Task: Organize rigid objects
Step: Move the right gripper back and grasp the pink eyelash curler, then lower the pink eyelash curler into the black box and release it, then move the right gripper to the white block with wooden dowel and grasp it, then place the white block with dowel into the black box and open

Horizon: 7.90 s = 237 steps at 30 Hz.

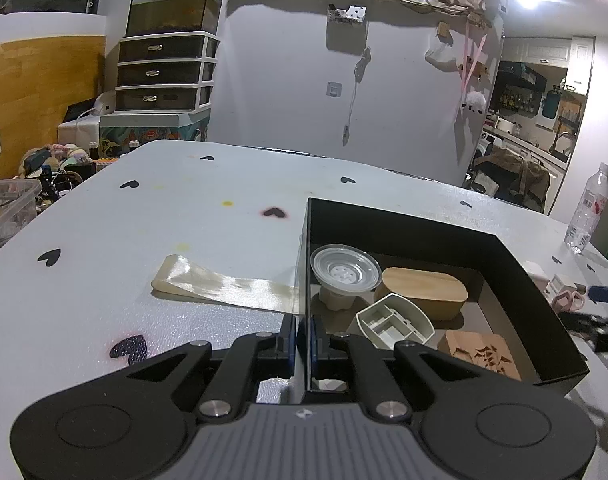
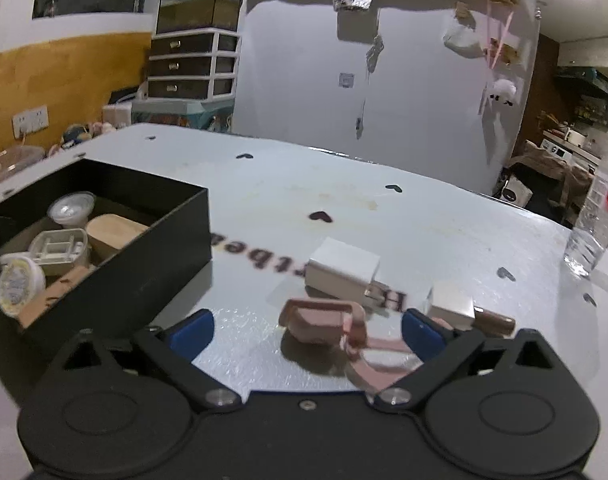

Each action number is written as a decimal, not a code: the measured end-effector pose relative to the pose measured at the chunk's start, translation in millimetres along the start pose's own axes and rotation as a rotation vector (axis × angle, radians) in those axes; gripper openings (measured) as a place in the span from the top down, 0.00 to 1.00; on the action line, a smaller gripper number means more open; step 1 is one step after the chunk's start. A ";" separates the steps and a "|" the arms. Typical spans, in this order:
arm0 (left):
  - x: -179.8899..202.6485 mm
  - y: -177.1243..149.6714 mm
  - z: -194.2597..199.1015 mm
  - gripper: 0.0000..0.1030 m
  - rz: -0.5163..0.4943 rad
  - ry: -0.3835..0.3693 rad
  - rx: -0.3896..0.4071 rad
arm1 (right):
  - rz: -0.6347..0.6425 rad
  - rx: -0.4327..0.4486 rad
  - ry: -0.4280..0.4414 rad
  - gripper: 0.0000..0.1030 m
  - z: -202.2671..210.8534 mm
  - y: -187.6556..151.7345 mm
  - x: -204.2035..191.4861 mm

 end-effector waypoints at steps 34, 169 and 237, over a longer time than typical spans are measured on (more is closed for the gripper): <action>-1.4 0.2 0.2 0.93 0.002 0.001 0.001 | 0.182 0.233 0.136 0.45 62.9 63.9 -52.2; 9.6 17.3 -21.0 0.96 0.020 0.068 -0.132 | -0.282 0.002 -0.100 0.17 -15.3 39.1 83.9; 4.3 15.4 -19.9 0.93 0.017 0.026 -0.118 | -0.024 -0.063 0.369 0.00 38.8 37.5 -111.7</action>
Point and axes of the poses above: each gripper's, at about its wrist camera, not at the fingertips, and z roughly against the way its jaws point, x to its right, y to its top, the point moved 2 cm from there along -z, roughly the way its jaws point, and after that the axes turned 6 degrees about -z, right-handed, at the moved point
